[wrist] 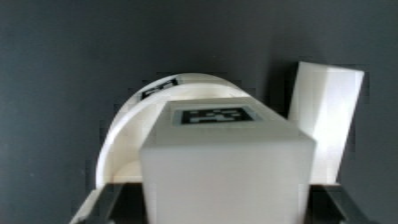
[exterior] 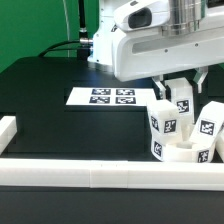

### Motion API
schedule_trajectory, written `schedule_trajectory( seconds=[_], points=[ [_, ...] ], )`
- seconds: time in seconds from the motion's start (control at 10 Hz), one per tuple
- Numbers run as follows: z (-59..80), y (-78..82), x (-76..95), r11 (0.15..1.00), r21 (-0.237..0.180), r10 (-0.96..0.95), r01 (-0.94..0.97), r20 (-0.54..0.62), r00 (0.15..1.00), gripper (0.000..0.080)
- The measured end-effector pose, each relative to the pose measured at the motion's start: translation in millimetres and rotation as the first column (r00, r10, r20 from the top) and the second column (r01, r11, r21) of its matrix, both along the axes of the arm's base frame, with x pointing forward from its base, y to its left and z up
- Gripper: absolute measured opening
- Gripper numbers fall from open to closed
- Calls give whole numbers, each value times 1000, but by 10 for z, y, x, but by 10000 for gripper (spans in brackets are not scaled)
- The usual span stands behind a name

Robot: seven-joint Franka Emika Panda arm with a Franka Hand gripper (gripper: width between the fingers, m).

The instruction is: Assemble stool

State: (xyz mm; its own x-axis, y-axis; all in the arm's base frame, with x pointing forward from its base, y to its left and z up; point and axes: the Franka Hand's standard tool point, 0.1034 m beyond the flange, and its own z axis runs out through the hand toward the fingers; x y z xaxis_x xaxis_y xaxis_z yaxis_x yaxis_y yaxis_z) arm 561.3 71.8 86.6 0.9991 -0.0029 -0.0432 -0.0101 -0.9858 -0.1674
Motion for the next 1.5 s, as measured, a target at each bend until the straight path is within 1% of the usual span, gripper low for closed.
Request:
schedule_trajectory(
  seconds=[0.3,0.4,0.5,0.6,0.8,1.0,1.3,1.5],
  points=[
    [-1,25,-2,986,-7,-166,166,-28,986,340],
    [-5,78,-2,960,-18,-278,278,-45,959,340],
    [-4,167,-18,939,-38,-344,342,-70,936,340],
    [-2,234,-27,928,-63,-372,367,-92,924,340],
    [-2,265,-23,882,-85,-471,464,-115,874,340],
    [-4,271,-8,861,-90,-509,501,-120,852,340],
    [-1,305,27,752,-95,-660,653,-123,742,340],
    [-1,327,30,671,-106,-741,734,-134,658,340]
  ],
)
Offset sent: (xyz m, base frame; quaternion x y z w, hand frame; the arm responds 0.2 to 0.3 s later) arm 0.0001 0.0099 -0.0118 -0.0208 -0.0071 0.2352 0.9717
